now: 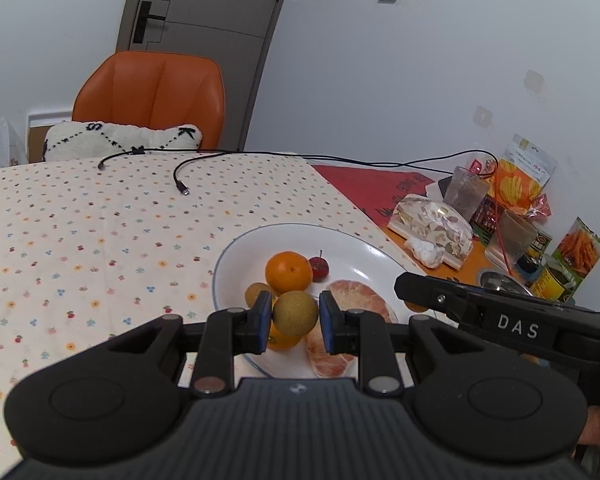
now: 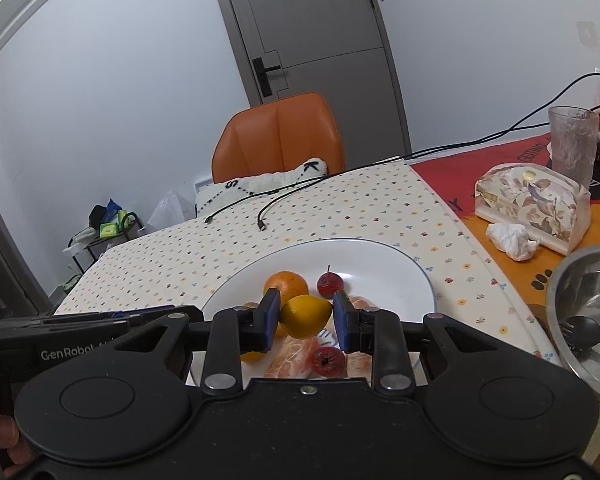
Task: Organize fruits
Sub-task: 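Carry both fruits onto the white plate and open both tools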
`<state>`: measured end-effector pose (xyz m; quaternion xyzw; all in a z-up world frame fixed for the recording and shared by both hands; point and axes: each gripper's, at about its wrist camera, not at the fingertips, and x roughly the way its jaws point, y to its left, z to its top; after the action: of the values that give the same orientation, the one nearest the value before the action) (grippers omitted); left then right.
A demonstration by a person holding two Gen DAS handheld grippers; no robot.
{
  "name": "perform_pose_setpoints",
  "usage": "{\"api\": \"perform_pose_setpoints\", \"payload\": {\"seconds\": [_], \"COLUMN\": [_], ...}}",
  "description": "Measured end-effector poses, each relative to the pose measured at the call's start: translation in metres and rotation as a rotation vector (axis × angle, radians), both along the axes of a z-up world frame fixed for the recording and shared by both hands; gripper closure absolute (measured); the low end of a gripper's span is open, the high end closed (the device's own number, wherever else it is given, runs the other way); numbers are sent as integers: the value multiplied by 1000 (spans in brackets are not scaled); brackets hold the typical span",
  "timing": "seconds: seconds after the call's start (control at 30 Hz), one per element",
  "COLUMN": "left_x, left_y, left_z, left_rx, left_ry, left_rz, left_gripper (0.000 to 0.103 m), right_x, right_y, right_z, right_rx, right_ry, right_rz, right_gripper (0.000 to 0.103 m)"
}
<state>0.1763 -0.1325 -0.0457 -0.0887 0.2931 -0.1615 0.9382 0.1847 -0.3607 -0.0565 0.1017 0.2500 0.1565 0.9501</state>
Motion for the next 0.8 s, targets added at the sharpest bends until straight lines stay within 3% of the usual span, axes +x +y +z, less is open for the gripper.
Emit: {"api": "perform_pose_setpoints", "payload": {"seconds": [0.43, 0.5, 0.6, 0.73, 0.8], "left_x": [4, 4, 3, 0, -2], "left_y": [31, 35, 41, 47, 51], "left_z": [4, 3, 5, 6, 8], "left_rx": [3, 3, 2, 14, 18], "left_ry": [11, 16, 14, 9, 4], "left_rz": [87, 102, 115, 143, 159], "left_gripper": [75, 73, 65, 45, 39], "right_x": [17, 18, 17, 15, 13], "right_y": [8, 10, 14, 15, 14], "right_z": [6, 6, 5, 3, 1], "right_rx": [-15, -15, -23, -10, 0], "right_ry": [-13, -21, -21, -3, 4], "right_rz": [6, 13, 12, 9, 6], "right_gripper": [76, 69, 60, 60, 60]}}
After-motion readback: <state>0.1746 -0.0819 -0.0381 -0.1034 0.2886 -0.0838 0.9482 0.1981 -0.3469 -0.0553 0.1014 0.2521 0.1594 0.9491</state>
